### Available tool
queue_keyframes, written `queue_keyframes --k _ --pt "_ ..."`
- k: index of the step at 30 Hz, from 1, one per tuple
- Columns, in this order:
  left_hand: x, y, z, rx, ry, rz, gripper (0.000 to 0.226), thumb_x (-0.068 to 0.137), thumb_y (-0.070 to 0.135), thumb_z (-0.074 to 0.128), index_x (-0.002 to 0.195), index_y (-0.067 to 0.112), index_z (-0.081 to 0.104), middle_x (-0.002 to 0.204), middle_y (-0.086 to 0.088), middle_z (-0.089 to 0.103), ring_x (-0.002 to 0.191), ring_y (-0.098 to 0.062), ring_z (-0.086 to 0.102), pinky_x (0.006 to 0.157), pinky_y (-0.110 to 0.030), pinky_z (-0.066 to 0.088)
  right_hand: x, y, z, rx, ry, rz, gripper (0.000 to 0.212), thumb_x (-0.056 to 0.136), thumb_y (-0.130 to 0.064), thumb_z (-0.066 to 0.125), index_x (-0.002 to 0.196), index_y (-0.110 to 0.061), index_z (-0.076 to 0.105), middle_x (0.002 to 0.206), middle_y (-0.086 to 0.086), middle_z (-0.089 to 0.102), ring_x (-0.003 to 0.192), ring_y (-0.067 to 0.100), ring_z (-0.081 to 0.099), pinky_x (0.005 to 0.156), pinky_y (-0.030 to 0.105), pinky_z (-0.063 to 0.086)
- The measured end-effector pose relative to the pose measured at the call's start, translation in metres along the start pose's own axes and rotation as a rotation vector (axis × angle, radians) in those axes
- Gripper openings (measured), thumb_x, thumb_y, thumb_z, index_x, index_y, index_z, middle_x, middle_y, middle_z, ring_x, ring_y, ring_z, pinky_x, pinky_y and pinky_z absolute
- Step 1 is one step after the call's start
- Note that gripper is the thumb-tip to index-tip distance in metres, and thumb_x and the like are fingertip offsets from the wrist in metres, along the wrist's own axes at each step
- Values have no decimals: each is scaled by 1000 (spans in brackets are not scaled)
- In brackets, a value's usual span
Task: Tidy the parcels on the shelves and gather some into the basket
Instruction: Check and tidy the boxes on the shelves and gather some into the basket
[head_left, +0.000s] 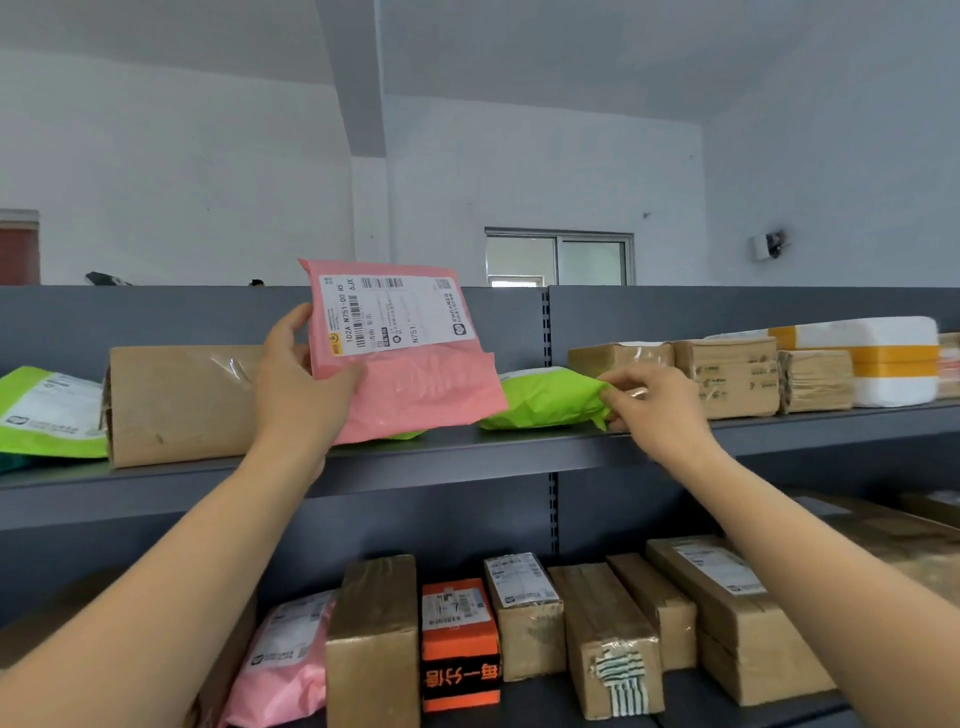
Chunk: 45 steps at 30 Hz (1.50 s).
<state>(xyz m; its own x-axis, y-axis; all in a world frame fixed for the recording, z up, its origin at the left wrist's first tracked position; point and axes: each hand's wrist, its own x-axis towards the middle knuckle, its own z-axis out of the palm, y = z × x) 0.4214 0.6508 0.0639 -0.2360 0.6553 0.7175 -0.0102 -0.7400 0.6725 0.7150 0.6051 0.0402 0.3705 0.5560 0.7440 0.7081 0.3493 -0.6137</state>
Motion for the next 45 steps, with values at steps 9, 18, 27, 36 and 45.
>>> queue_keyframes --k 9,18,27,36,45 --pt "18 2 13 -11 19 -17 66 81 -4 62 136 29 44 120 8 61 106 -12 60 94 -35 50 -40 -3 -30 388 -2 240 33 99 0 38 107 -20 63 88 8 69 64 13 70 55 19 56" --pt "29 -7 55 362 -102 -13 43 85 -2 47 123 17 57 124 -3 61 112 -25 55 85 -26 39 -65 -10 -40 656 151 455 24 94 -2 45 94 -9 68 103 14 68 96 28 65 80 34 57" --pt "33 -10 48 278 3 47 48 87 -3 51 130 17 55 127 -4 60 116 -23 54 95 -29 40 -49 -19 -23 773 9 649 28 82 -20 71 102 -2 63 102 11 70 92 19 67 67 31 58" --pt "42 -6 34 440 -13 160 45 88 -4 46 130 10 53 125 -14 58 112 -31 54 90 -30 41 -39 -24 -9 869 108 506 39 84 8 61 121 0 57 109 15 68 95 26 67 69 31 60" --pt "33 -9 46 333 -177 -71 44 86 -5 49 126 12 58 124 -6 62 107 -28 60 93 -40 50 -24 -25 1 1000 131 475 39 85 9 58 124 3 54 112 18 66 95 27 66 64 28 60"
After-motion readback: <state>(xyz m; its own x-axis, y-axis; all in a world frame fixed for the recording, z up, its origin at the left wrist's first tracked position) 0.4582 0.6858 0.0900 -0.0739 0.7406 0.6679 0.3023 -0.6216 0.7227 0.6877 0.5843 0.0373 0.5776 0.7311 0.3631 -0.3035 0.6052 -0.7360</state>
